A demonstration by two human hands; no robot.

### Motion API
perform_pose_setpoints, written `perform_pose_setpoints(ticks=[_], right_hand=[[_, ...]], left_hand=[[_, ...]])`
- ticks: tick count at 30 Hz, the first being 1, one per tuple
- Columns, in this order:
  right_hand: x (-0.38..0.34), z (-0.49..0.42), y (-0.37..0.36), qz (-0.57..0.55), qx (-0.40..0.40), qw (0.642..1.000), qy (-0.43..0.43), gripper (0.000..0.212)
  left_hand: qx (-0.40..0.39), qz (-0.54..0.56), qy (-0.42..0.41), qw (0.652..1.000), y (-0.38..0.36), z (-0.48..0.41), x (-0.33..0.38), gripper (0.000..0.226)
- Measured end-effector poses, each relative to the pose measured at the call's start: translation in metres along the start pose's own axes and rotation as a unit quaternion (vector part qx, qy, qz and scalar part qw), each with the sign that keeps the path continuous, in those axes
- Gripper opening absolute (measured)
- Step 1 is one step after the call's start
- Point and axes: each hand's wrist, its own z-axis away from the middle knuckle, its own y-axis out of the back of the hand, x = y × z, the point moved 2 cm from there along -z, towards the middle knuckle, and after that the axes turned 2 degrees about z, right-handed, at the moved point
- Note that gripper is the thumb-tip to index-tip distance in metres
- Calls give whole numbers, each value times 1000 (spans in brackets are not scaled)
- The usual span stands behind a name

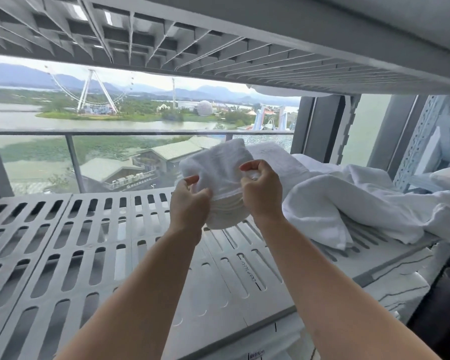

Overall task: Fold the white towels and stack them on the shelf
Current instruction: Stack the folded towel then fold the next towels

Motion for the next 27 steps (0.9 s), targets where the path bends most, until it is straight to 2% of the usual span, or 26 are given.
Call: perform_pose_setpoints(ticks=[4, 8, 16, 27], right_hand=[[17, -44, 21, -42, 1, 999, 14, 33], [43, -98, 45, -68, -35, 996, 38, 37], [103, -196, 86, -139, -105, 984, 30, 40], [154, -242, 74, -252, -156, 955, -34, 44]], left_hand=[[38, -22, -84, 996, -47, -12, 7, 47], [60, -56, -136, 987, -103, -30, 7, 48], [117, -70, -164, 977, -209, -69, -2, 45], [161, -154, -192, 956, -255, -103, -9, 47]])
